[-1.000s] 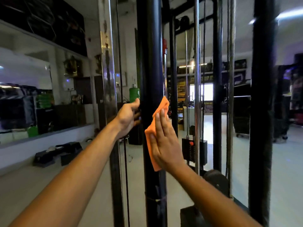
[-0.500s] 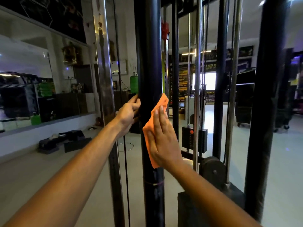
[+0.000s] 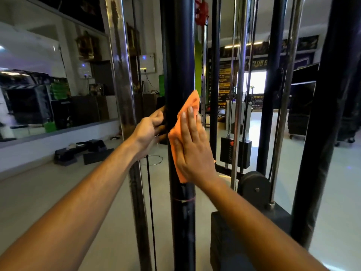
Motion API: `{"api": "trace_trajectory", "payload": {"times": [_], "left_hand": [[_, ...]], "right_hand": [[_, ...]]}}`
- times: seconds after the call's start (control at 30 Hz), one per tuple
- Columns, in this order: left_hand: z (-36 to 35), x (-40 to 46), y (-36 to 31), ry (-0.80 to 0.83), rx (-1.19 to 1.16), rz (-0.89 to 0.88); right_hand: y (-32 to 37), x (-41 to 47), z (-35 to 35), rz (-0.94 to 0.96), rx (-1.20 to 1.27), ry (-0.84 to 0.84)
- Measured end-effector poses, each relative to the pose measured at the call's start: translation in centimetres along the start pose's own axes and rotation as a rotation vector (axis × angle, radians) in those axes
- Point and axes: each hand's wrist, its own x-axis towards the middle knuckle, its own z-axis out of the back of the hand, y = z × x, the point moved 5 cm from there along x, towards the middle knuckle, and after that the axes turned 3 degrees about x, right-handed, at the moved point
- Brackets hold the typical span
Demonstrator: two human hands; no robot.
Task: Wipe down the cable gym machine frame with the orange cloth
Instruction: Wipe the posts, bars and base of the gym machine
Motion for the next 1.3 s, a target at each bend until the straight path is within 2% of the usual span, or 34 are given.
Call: {"api": "trace_trajectory", "payload": {"times": [0.1,0.17,0.3,0.43,0.5,0.63,0.7,0.93,1.03,1.2,1.3], "left_hand": [[-0.4,-1.1,1.0,0.002,-0.02,0.003],[-0.5,-1.7,1.6,0.001,-0.02,0.01],[-0.2,-2.1,1.9,0.007,0.009,0.051],[-0.1,-2.3,1.8,0.018,0.039,0.072],[-0.3,-2.8,2.0,0.025,0.042,0.063],[-0.5,-4.1,3.6,0.011,0.053,0.069],[-0.7,-4.7,4.3,0.014,0.072,0.073],[-1.0,-5.5,4.6,-0.007,0.122,0.108],[-1.2,-6.1,5.8,-0.013,0.147,0.109],[-2.0,-7.5,9.3,-0.05,0.108,0.097],[-2.0,-8.4,10.7,-0.056,0.095,0.102]], "right_hand": [[-1.3,-7.9,-2.4,-0.061,0.013,0.145],[-1.7,-9.7,-3.2,-0.072,0.008,0.187],[-0.9,-4.3,-2.0,-0.029,0.008,0.08],[-0.1,-0.6,-1.0,-0.067,0.025,-0.023],[-0.2,-3.0,-1.7,-0.058,0.026,-0.017],[-1.4,-12.5,-4.4,-0.119,0.048,0.151],[-1.8,-14.2,-5.0,-0.144,0.069,0.184],[-0.4,-4.9,-3.3,-0.143,0.109,-0.034],[-1.1,-8.4,-4.4,-0.118,0.101,-0.042],[-2.9,-19.9,-8.0,-0.164,0.098,0.075],[-2.7,-18.9,-8.1,-0.2,0.141,0.047]]}}
